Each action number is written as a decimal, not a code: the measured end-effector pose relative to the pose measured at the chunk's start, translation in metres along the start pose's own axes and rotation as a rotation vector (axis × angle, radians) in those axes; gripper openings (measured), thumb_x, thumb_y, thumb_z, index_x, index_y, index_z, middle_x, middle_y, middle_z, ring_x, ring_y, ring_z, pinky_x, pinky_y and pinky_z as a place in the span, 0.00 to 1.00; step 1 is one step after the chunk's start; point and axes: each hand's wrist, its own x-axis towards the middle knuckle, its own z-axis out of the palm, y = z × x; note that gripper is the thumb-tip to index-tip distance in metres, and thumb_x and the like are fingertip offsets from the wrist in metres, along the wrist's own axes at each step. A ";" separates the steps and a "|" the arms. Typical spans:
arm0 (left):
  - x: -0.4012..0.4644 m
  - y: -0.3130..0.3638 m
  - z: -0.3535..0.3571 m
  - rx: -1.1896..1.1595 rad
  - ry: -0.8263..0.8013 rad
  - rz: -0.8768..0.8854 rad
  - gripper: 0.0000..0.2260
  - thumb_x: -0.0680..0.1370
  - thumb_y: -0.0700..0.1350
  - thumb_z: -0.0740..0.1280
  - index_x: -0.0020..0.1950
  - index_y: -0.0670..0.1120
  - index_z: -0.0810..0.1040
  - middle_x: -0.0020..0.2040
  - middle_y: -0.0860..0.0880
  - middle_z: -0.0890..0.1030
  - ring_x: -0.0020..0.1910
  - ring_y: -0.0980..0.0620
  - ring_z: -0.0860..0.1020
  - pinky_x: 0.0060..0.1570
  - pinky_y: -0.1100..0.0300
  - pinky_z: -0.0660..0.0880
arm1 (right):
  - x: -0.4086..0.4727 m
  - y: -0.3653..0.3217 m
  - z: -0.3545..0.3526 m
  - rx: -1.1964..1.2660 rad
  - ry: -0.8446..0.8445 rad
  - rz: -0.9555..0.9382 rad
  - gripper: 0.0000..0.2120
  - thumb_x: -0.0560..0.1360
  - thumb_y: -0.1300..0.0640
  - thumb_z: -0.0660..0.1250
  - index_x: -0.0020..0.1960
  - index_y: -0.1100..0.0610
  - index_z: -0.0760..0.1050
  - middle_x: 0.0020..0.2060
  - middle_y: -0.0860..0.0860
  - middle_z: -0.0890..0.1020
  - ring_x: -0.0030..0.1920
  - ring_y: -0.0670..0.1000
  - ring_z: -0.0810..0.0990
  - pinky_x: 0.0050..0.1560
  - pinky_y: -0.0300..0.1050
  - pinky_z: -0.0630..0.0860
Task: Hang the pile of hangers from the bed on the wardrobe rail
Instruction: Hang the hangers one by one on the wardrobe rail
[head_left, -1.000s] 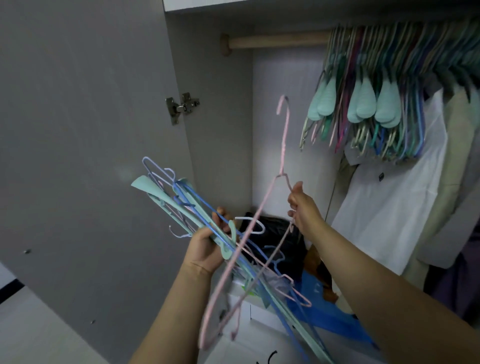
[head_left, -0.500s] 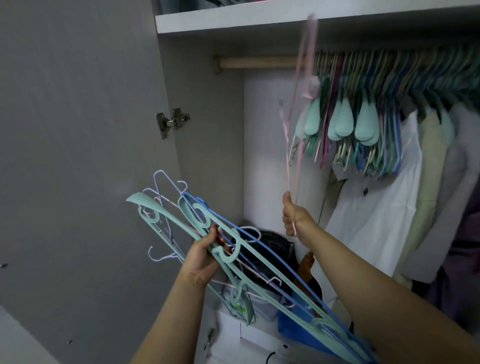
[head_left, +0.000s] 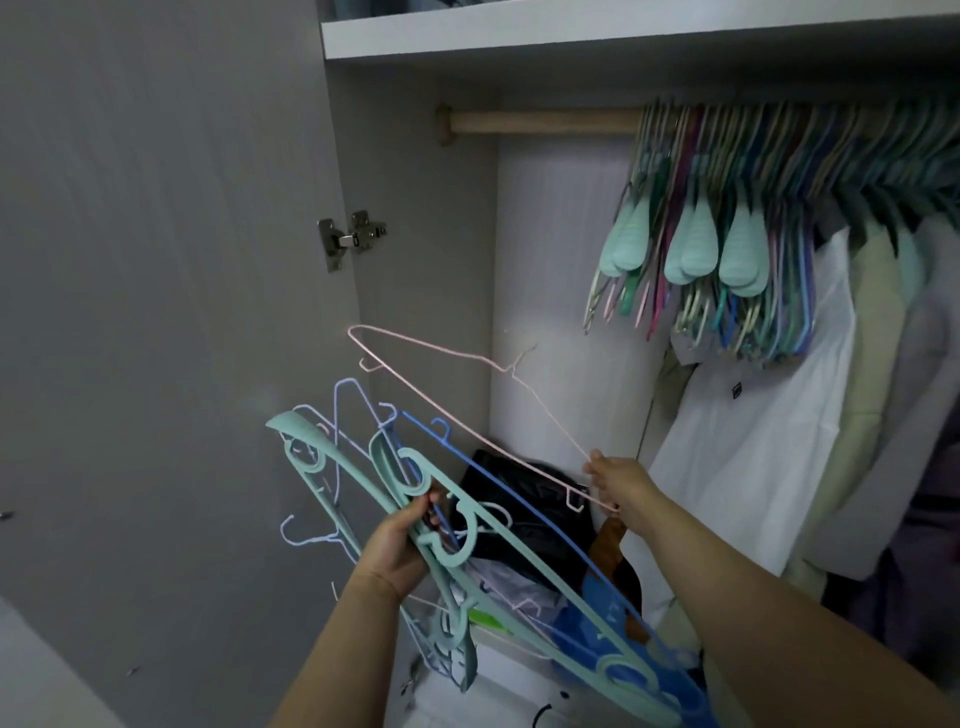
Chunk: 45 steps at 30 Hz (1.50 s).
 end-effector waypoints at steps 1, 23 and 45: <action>0.003 -0.001 0.000 -0.003 0.019 0.006 0.11 0.60 0.47 0.81 0.33 0.44 0.82 0.30 0.48 0.76 0.30 0.51 0.77 0.35 0.58 0.79 | 0.000 -0.004 -0.001 0.006 0.023 -0.009 0.17 0.81 0.49 0.59 0.42 0.60 0.76 0.31 0.53 0.73 0.26 0.49 0.67 0.25 0.39 0.63; 0.021 0.053 0.066 0.160 0.381 0.390 0.05 0.73 0.39 0.73 0.48 0.41 0.84 0.44 0.42 0.81 0.45 0.43 0.78 0.47 0.49 0.74 | -0.030 -0.154 0.059 -0.337 0.275 -0.416 0.16 0.82 0.61 0.52 0.63 0.70 0.68 0.57 0.63 0.77 0.55 0.62 0.78 0.42 0.44 0.70; -0.003 0.083 0.079 0.204 0.182 0.506 0.06 0.79 0.37 0.65 0.53 0.37 0.79 0.36 0.51 0.83 0.34 0.55 0.80 0.34 0.61 0.77 | -0.021 -0.185 0.060 0.170 0.500 -0.483 0.21 0.79 0.64 0.56 0.71 0.65 0.61 0.70 0.62 0.65 0.68 0.58 0.69 0.67 0.47 0.67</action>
